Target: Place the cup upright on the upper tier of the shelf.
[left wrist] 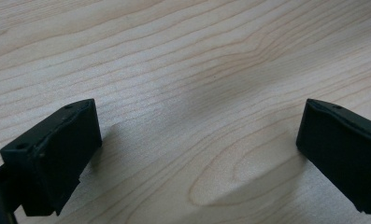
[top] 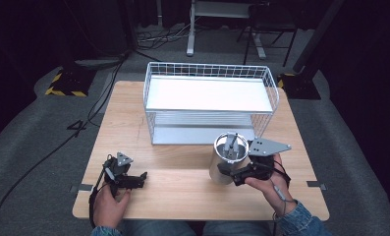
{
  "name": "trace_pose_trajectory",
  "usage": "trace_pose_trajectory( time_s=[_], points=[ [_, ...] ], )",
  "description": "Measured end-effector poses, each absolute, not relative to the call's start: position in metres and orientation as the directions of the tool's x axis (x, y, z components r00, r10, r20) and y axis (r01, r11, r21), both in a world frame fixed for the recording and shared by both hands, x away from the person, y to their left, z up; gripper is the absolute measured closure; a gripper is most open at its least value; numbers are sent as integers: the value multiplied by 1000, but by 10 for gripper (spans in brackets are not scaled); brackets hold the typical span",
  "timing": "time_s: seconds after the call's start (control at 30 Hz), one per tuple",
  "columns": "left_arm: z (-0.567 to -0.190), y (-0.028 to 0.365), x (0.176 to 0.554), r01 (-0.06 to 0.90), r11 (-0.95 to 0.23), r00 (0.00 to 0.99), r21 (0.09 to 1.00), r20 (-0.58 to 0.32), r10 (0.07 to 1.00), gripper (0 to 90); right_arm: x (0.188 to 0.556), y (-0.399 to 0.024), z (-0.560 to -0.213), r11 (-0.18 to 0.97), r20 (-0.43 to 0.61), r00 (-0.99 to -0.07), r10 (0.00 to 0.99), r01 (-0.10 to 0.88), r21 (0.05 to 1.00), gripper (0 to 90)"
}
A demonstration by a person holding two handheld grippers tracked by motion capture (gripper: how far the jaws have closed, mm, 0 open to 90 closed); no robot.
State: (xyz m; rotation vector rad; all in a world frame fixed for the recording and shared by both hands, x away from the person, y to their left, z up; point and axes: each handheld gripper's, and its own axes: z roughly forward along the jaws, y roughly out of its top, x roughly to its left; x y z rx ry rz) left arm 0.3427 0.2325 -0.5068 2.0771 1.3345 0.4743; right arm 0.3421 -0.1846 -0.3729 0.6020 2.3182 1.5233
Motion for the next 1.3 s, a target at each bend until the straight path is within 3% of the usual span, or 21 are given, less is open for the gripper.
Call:
trace_pose_trajectory(
  time_s=[1.3],
  points=[
    [-507, 232, 343, 683, -297, 424, 667, -32, 905, 4, 394, -172, -251, 301, -47, -830, 556, 148, 942, 36]
  ],
)
